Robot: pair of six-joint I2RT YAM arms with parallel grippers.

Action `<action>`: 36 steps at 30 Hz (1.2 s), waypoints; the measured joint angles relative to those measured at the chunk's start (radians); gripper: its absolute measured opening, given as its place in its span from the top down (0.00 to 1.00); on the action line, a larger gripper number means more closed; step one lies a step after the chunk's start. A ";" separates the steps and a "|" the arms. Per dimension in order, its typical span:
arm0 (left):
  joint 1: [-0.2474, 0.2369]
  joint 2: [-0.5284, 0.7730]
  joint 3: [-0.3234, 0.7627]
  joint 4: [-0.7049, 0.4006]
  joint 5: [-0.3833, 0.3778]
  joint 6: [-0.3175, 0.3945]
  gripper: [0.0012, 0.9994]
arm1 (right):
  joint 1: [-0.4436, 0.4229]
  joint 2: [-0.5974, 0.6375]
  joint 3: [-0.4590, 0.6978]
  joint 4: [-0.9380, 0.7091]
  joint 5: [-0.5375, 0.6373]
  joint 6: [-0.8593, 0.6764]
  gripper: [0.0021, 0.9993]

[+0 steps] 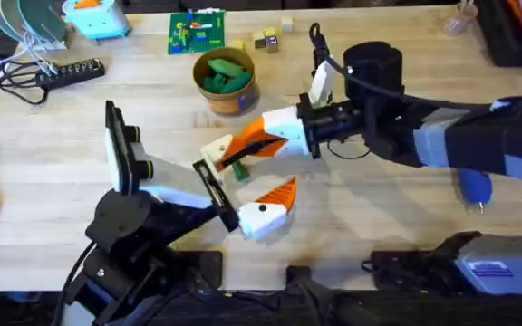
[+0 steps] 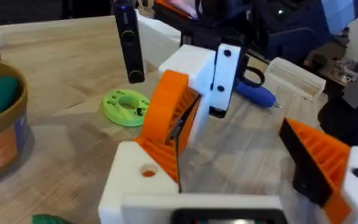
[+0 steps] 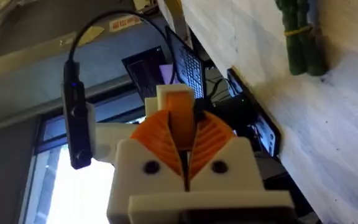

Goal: Pick up the gripper from the table and insert it into the empty holder that is missing its gripper. Then pick up a screw, insert it into the mounting hole, and use the screwdriver to tighten it. Finally, clean up the table by picking up the vegetable and placing it into the bucket.

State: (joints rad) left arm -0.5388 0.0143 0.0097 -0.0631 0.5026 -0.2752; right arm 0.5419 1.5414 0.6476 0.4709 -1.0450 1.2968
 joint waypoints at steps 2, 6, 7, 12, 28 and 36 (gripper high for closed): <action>0.004 0.000 0.000 0.000 -0.010 -0.004 0.01 | 0.012 -0.005 0.001 0.007 0.033 0.009 0.99; 0.008 0.000 0.000 0.000 -0.025 -0.003 0.01 | 0.022 -0.008 0.001 0.019 0.066 0.016 0.99; 0.008 0.000 0.000 0.000 -0.026 -0.003 0.01 | 0.022 -0.008 0.001 0.020 0.067 0.017 0.99; 0.008 0.000 0.000 0.000 -0.025 -0.002 0.01 | 0.018 -0.008 0.001 0.022 0.058 0.016 0.88; -0.009 -0.003 0.000 0.005 0.063 0.056 0.01 | -0.008 -0.020 0.000 0.045 0.008 0.005 0.54; -0.013 -0.003 0.000 0.005 0.093 0.058 0.01 | -0.055 -0.046 0.000 0.046 0.018 -0.004 0.51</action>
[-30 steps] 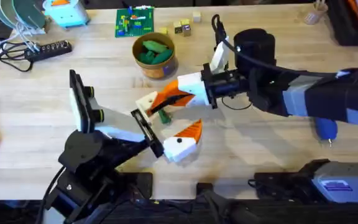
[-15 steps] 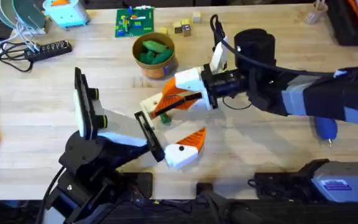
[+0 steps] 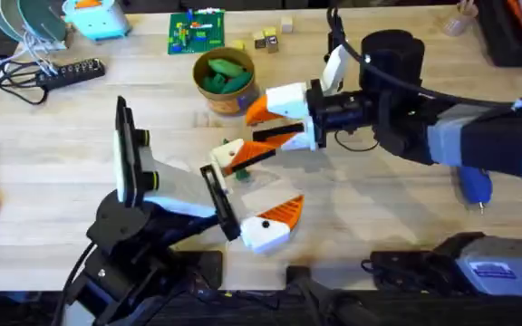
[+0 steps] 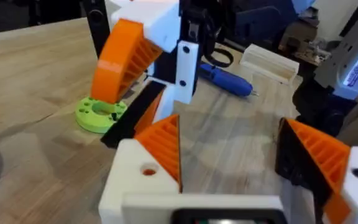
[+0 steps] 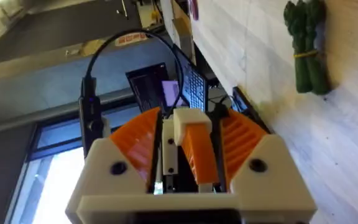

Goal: Pick up the gripper from the table and insert it into the empty holder that is missing its gripper. Then pick up a screw, insert it into the mounting hole, and use the screwdriver to tighten it. Finally, clean up the table by picking up the vegetable and placing it into the bucket.

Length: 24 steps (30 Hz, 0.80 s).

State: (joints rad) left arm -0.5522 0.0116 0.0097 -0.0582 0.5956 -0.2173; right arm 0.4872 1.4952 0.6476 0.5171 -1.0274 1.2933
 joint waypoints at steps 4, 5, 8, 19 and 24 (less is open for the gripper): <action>0.000 0.000 0.000 0.000 0.007 0.000 0.01 | -0.033 0.000 0.000 0.000 0.066 -0.067 0.47; 0.000 0.000 0.000 0.000 0.008 0.000 0.01 | -0.047 0.000 0.000 0.000 0.083 -0.091 0.42; 0.000 0.000 0.000 0.000 0.008 0.000 0.01 | -0.105 0.000 0.015 -0.020 0.127 -0.199 0.05; 0.000 0.000 0.000 0.000 0.011 0.000 0.01 | -0.249 0.000 0.347 -0.881 0.369 -0.805 0.01; 0.000 0.000 0.000 0.000 0.011 0.000 0.01 | -0.187 0.000 0.403 -1.067 0.593 -1.109 0.01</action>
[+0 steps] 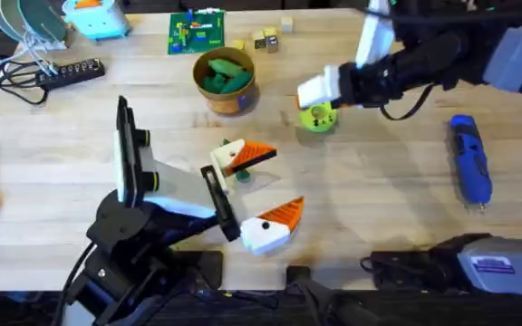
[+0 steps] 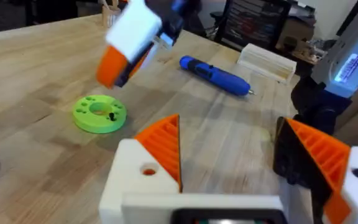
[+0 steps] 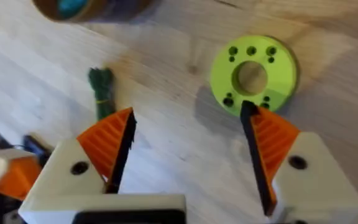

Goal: Pick up the gripper from the table and insert it into the empty holder that is missing its gripper. Then pick up a screw, insert it into the mounting hole, and use the screwdriver to tighten it. Finally, clean up the table by picking up the vegetable and placing it into the bucket.

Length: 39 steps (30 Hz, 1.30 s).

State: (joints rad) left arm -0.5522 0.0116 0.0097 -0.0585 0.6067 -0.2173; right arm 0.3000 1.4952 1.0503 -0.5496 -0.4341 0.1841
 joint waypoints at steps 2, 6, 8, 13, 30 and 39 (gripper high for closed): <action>0.000 0.000 0.000 0.000 0.000 0.000 0.01 | 0.044 0.001 0.001 -0.039 0.101 -0.081 0.01; 0.000 0.000 0.000 0.000 0.000 0.000 0.01 | 0.118 0.014 0.001 -0.037 0.262 -0.185 0.10; 0.000 0.000 0.000 0.000 0.000 0.000 0.01 | 0.135 0.027 0.001 -0.023 0.315 -0.210 0.20; 0.000 0.000 0.000 0.000 0.000 0.000 0.01 | 0.139 0.063 0.001 0.000 0.379 -0.242 0.47; 0.000 0.000 0.000 0.000 0.000 0.000 0.01 | 0.171 0.140 0.001 0.011 0.389 -0.244 0.66; 0.000 0.000 0.000 0.000 0.000 0.000 0.01 | 0.171 0.148 0.001 0.042 0.388 -0.241 0.73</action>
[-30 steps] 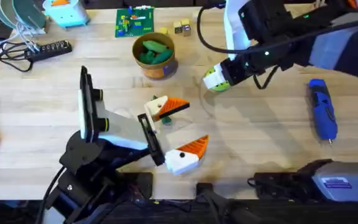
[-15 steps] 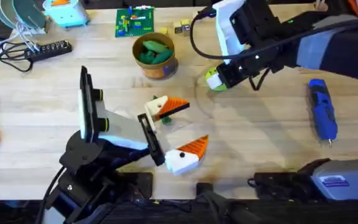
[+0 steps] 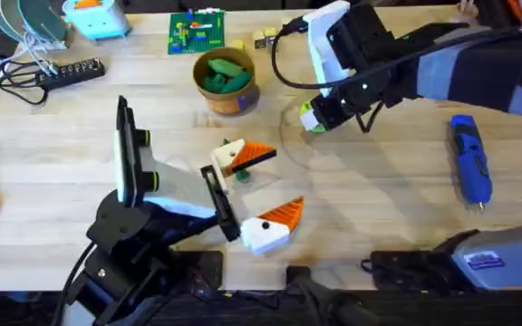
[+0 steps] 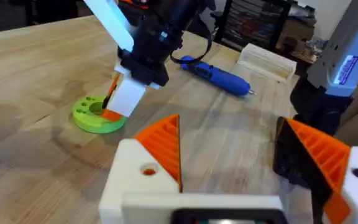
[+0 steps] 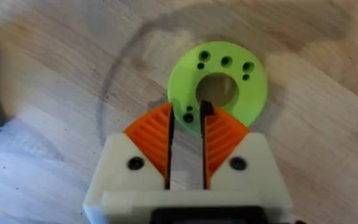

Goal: Pick up the gripper from the table and insert it into the empty holder that is missing its gripper. Then pick up a screw, insert it into the mounting hole, and use the screwdriver to tighten it. Finally, clean up the table by picking up the vegetable and placing it into the bucket.

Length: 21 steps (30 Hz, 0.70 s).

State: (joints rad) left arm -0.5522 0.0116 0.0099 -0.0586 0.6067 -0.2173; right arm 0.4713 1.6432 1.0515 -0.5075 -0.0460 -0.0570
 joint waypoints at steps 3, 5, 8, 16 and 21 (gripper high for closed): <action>0.000 0.000 0.000 0.000 0.000 0.000 0.01 | 0.000 0.000 0.000 -0.005 0.000 0.000 0.74; 0.000 0.000 0.000 0.000 0.000 0.000 0.01 | 0.000 0.000 0.000 -0.006 0.000 0.001 0.75; 0.000 0.000 0.000 0.000 0.000 0.000 0.01 | 0.000 0.000 0.000 -0.016 0.000 0.001 0.75; 0.000 0.000 0.000 0.000 0.000 0.000 0.01 | 0.000 0.000 0.000 -0.017 0.000 0.001 0.88; 0.000 0.000 0.000 0.000 0.000 0.000 0.01 | 0.000 0.000 0.000 -0.022 0.000 0.001 0.88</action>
State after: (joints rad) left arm -0.5522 0.0116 0.0100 -0.0584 0.6067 -0.2173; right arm 0.4713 1.6432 1.0515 -0.5293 -0.0460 -0.0563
